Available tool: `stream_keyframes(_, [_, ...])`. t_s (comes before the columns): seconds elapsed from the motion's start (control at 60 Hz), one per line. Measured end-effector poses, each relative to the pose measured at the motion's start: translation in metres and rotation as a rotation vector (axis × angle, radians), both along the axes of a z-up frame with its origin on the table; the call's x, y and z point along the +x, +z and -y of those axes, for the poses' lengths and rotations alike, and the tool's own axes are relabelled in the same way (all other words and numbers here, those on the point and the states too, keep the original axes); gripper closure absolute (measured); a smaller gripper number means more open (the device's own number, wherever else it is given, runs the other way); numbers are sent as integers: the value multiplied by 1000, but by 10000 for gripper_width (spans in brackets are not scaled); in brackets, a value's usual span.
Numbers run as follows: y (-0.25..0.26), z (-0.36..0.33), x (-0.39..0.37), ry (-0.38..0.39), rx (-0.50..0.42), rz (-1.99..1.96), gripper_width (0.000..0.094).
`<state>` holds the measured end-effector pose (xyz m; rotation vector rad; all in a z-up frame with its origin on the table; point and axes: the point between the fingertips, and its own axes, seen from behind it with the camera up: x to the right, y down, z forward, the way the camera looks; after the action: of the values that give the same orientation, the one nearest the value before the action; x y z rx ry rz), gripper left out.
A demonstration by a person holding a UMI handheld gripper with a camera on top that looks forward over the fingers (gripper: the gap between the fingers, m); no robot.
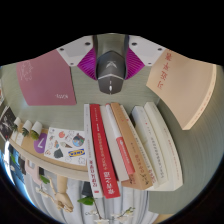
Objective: Arrange mouse
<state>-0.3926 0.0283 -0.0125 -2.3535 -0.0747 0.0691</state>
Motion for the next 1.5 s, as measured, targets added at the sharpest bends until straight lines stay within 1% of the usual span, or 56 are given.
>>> stream_keyframes(0.1, [0,1,0,20,-7,-6,632])
stream_keyframes(0.183, [1,4,0,45,-28,-20,633])
stream_keyframes(0.267, [19,7,4,74,-23,-27,633])
stream_keyframes(0.35, [63,10,14,114,29,-17,632])
stream_keyframes(0.467, [146,16,41,162,131,3,632])
stream_keyframes(0.5, [172,16,55,160,171,13,631])
stream_keyframes(0.633, [259,15,118,102,309,16,631])
stream_keyframes(0.7, [286,15,154,78,364,55,632])
stream_keyframes(0.783, [298,15,193,50,390,81,631])
stream_keyframes(0.817, [294,15,208,35,391,81,631])
stream_keyframes(0.9, [263,13,237,-8,348,72,633])
stream_keyframes(0.95, [230,12,248,-24,291,77,632])
stream_keyframes(1.167, [87,2,239,16,81,63,634])
stream_keyframes(1.25, [48,-1,232,10,35,36,618])
stream_keyframes(1.333, [22,0,230,3,-6,26,618])
stream_keyframes(1.433, [0,6,229,15,-51,27,605])
stream_keyframes(1.483, [1,3,230,5,-32,18,601])
stream_keyframes(1.5, [0,4,229,2,-35,16,577])
